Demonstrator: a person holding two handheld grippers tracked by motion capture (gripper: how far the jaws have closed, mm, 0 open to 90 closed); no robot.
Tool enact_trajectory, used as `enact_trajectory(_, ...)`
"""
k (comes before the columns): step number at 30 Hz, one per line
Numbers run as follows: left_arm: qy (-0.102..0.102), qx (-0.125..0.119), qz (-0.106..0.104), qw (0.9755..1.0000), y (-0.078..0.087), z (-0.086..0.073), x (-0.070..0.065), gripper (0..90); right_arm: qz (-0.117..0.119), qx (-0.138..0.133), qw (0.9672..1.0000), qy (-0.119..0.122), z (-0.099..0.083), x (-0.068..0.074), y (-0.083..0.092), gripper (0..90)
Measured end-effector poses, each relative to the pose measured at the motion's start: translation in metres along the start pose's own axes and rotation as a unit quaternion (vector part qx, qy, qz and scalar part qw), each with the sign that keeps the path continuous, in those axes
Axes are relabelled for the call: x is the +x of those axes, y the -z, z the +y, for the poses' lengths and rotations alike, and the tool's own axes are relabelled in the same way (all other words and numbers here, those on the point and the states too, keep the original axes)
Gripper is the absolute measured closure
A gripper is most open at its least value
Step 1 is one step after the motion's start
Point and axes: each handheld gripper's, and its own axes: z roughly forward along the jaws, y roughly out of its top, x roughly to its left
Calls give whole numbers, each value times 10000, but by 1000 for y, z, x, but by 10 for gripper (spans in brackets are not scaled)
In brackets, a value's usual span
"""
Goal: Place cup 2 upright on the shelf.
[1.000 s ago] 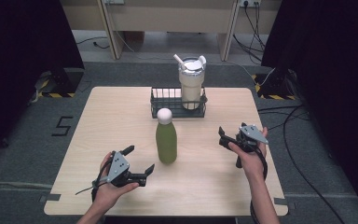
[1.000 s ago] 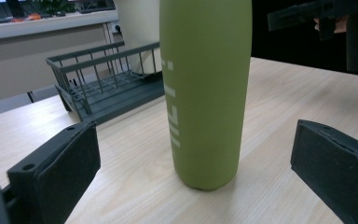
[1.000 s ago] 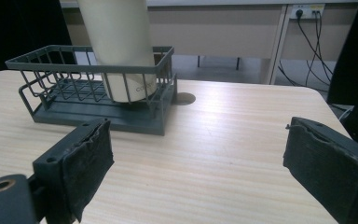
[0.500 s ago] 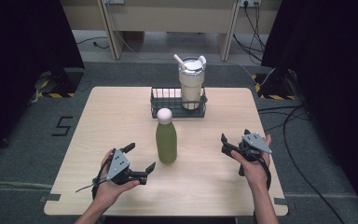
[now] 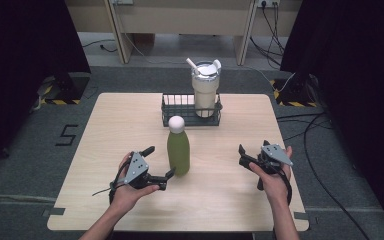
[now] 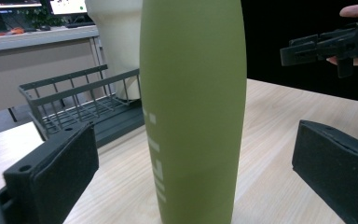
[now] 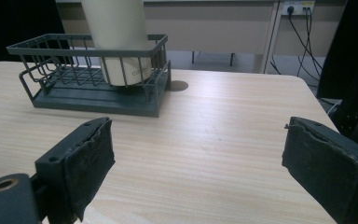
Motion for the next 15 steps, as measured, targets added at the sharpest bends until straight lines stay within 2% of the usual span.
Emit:
enact_trajectory(10, 21, 35, -110, 9999, -20, 6, 3, 3, 5, -11, 10000, -26, 1, -2, 0, 92)
enact_trajectory(15, 144, 25, -157, 9998, -30, 6, 3, 2, -5, -5, 10000, -34, 2, -2, 0, 96)
